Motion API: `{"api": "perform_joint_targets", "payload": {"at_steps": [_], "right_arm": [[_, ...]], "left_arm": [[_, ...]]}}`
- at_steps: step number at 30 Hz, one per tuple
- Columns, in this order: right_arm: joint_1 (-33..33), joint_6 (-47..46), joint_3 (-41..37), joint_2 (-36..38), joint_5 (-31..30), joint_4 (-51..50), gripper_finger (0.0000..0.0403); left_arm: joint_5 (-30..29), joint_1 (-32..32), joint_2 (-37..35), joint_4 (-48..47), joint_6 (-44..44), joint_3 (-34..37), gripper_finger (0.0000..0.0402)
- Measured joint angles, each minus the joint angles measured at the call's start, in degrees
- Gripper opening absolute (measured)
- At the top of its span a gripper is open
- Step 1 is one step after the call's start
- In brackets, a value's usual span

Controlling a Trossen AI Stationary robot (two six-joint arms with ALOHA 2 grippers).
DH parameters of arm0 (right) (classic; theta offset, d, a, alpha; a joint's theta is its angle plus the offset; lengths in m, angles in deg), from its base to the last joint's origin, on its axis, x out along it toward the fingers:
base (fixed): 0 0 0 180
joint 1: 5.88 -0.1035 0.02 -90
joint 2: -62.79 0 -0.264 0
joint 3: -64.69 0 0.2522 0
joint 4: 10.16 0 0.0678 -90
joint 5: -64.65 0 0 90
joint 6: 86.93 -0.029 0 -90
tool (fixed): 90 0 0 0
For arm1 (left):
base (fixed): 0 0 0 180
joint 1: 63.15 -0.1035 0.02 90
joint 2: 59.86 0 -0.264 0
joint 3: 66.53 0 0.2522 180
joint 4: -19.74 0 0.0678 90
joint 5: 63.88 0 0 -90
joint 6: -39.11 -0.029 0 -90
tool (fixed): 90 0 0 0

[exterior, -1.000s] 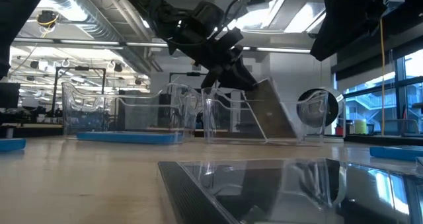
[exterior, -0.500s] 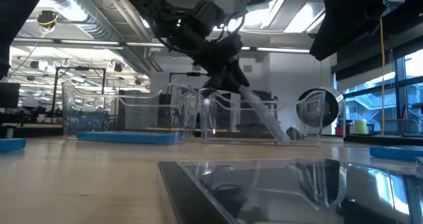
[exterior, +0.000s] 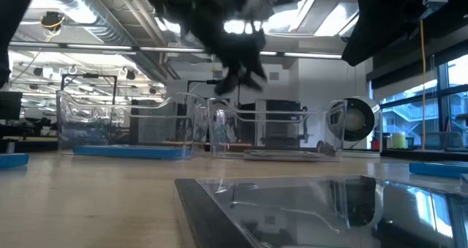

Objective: Pick & place jewel cases by type
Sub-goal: Put the left blue CD case into the left transparent bin

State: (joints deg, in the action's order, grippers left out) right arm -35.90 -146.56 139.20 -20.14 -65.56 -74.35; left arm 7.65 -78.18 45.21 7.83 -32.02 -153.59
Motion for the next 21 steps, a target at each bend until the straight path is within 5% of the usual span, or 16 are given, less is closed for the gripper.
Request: {"api": "perform_joint_targets", "payload": {"at_steps": [5,11,17,21], "right_arm": [[0.0,0.1,-0.1,-1.2,-2.7,0.0,0.017],[0.0,2.7,-0.1,-3.1,-2.8,0.1,0.017],[0.0,3.1,-0.1,-5.3,-3.0,0.6,0.017],[0.0,3.4,-0.1,-7.5,-5.5,2.6,0.017]], "left_arm": [[0.0,2.0,-10.8,-1.1,6.8,0.0,0.0141],[1.2,5.4,-26.9,-15.4,28.7,-0.2,0.0143],[16.7,12.2,-38.1,-42.4,48.6,-0.2,0.0142],[20.7,21.5,-40.9,-46.9,61.3,1.3,0.0143]]}}
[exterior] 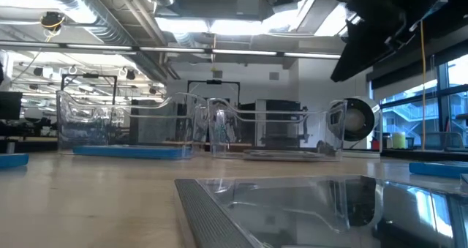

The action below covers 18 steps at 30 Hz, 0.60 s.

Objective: Pick & place jewel cases by type
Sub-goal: Put the left blue CD case into the left transparent bin

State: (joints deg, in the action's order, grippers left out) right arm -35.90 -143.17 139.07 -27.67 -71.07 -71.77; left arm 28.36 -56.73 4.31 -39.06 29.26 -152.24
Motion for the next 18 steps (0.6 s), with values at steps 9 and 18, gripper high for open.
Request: {"api": "perform_joint_targets", "payload": {"at_steps": [9,18], "right_arm": [[0.0,15.1,0.0,-5.7,-2.3,17.1,0.017],[3.9,42.2,0.0,-11.7,10.4,49.3,0.017]], "left_arm": [[-18.7,18.1,0.7,0.3,24.4,8.7,0.0139],[-21.4,29.1,1.9,-4.2,59.8,15.2,0.0139]]}}
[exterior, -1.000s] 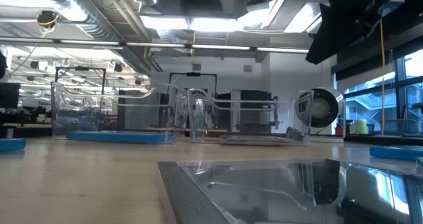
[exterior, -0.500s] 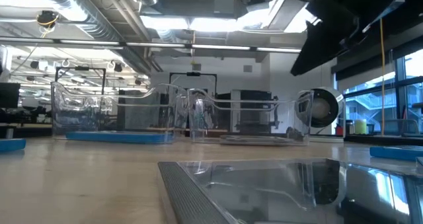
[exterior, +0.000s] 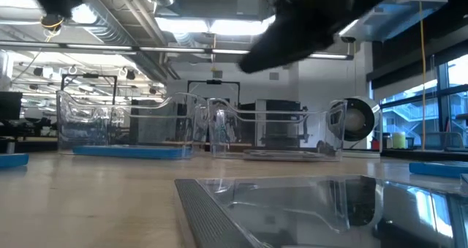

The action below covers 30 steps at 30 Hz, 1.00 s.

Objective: Pick & place jewel cases by type
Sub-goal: Put the left blue CD case into the left transparent bin

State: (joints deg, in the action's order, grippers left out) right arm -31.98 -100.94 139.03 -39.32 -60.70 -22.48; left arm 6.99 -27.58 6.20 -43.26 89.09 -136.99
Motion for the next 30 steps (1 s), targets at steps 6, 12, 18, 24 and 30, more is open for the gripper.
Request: {"api": "perform_joint_targets", "payload": {"at_steps": [6,12,18,24,30], "right_arm": [[3.3,8.6,0.0,-4.1,10.7,14.3,0.017],[5.0,11.1,0.0,-7.9,15.4,16.1,0.017],[5.7,14.8,0.9,-9.6,16.1,18.9,0.017],[5.8,17.1,3.1,-9.6,16.1,19.1,0.017],[5.9,17.2,3.3,-9.6,16.1,19.1,0.017]], "left_arm": [[2.9,3.9,1.7,-7.9,22.5,0.4,0.0139],[11.8,7.2,5.4,-16.6,42.6,0.4,0.0139],[13.8,10.6,11.5,-16.7,52.6,0.4,0.0138],[13.1,12.3,16.7,-15.1,53.4,0.4,0.0141],[17.4,12.5,18.4,-15.4,57.6,0.4,0.0141]]}}
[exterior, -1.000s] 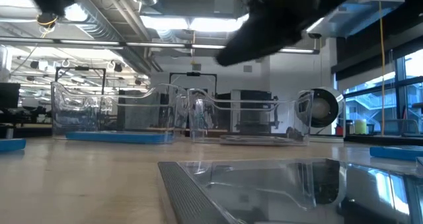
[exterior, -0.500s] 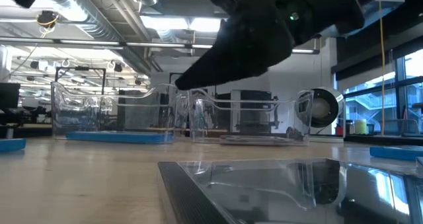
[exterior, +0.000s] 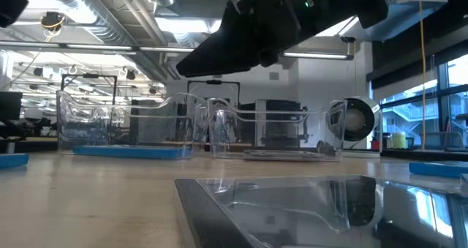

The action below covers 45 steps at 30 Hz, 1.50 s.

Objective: Pick & place jewel cases by type
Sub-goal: Put the left blue CD case into the left transparent bin

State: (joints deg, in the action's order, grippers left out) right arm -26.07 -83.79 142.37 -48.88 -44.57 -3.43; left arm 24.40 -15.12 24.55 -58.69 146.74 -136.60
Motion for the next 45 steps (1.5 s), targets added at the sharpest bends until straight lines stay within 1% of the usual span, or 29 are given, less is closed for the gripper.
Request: {"api": "perform_joint_targets", "payload": {"at_steps": [4,8,15,18,21,23,25,29,34,38,42,45], "right_arm": [[0.1,-0.4,0.0,0.0,0.0,0.0,0.017],[0.2,-1.4,0.0,0.0,0.0,-0.1,0.017],[0.1,-1.5,0.0,0.0,0.0,-0.1,0.017],[0.1,-1.5,0.0,0.0,0.0,-0.1,0.017],[0.1,-1.5,0.0,0.0,0.0,0.0,0.017],[0.1,-1.5,0.0,0.0,0.0,-0.1,0.017],[0.1,-1.5,0.0,0.0,0.0,0.0,0.017],[0.2,-1.4,0.0,0.0,0.0,0.0,0.017],[0.2,-1.3,0.0,0.0,0.0,0.7,0.017],[0.1,-1.3,0.0,0.0,0.0,0.7,0.017],[0.2,-1.4,0.0,0.0,0.0,0.6,0.017],[0.1,-1.4,0.0,0.0,0.0,0.6,0.017]], "left_arm": [[1.3,2.3,0.0,-0.3,3.3,0.0,0.0138],[0.8,5.5,-0.2,-0.5,8.9,0.0,0.013],[-0.2,12.1,-0.2,-1.6,22.0,0.1,0.0103],[1.4,13.0,-0.2,-1.1,21.9,1.4,0.008],[1.4,13.0,-0.2,-1.1,21.8,3.4,0.0049],[2.9,13.0,-0.2,-0.7,21.8,4.7,0.0026],[3.1,13.0,-0.2,0.8,21.8,6.0,0.0008],[2.3,13.0,-0.2,7.9,21.2,9.1,0.0004],[3.3,12.7,-0.2,16.8,21.6,14.4,0.0004],[4.3,11.0,-0.5,19.3,21.6,16.7,0.0004],[5.1,8.9,-0.6,19.9,19.6,17.0,0.0004],[4.2,7.1,-0.5,21.6,18.1,17.0,0.0004]]}}
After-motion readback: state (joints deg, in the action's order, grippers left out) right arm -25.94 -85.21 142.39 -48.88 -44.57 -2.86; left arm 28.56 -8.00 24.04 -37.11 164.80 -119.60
